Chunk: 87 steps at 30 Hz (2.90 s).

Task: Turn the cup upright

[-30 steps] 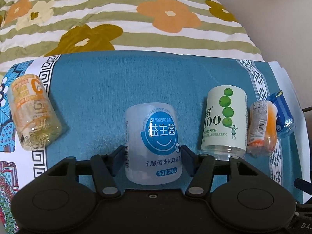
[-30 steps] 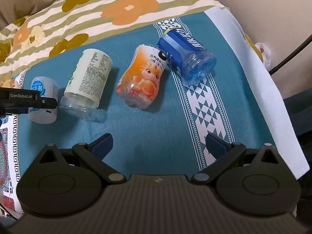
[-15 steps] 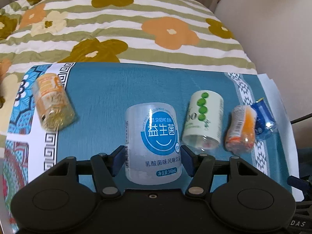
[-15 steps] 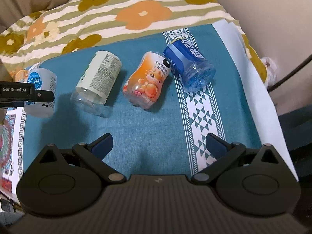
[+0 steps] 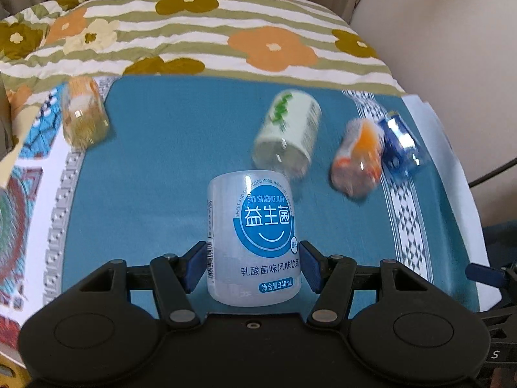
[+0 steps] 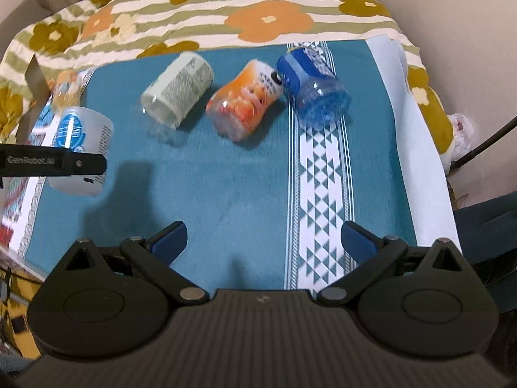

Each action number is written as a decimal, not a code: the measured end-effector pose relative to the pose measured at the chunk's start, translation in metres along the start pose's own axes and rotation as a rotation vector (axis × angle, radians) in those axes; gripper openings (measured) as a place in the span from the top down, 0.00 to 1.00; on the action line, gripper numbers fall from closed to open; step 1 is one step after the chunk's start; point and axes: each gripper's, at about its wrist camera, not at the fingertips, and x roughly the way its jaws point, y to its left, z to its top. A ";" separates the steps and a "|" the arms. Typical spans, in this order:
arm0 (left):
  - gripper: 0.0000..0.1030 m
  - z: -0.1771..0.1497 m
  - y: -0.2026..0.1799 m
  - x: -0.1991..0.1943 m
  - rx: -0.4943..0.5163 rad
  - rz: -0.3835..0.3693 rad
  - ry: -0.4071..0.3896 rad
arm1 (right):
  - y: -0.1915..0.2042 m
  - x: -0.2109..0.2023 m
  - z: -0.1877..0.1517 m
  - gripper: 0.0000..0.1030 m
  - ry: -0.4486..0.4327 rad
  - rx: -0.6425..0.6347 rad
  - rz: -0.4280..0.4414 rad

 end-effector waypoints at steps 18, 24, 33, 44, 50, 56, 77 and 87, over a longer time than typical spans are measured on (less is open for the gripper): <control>0.34 -0.032 -0.029 0.041 0.080 0.040 -0.001 | -0.019 0.021 -0.038 0.00 0.048 -0.063 0.036; 0.13 -0.033 -0.031 0.039 0.089 0.065 -0.010 | -0.021 0.018 -0.037 0.00 0.040 -0.067 0.039; 0.12 -0.039 -0.034 0.015 0.081 0.095 -0.015 | -0.020 0.007 -0.030 0.00 0.046 -0.079 0.070; 0.00 -0.057 0.008 -0.043 -0.014 0.149 -0.063 | 0.015 -0.012 0.022 0.00 0.038 -0.091 0.155; 0.00 -0.062 0.042 -0.059 -0.018 0.163 -0.055 | 0.046 0.020 0.058 0.00 0.133 -0.016 0.236; 0.00 -0.062 0.079 -0.067 -0.046 0.161 -0.066 | 0.059 0.067 0.087 0.00 0.254 0.185 0.330; 0.00 -0.053 0.131 -0.044 -0.085 0.084 0.008 | 0.080 0.111 0.091 0.32 0.327 0.260 0.300; 0.00 -0.046 0.129 -0.050 -0.059 0.063 -0.011 | 0.093 0.051 0.079 0.35 0.038 0.215 0.272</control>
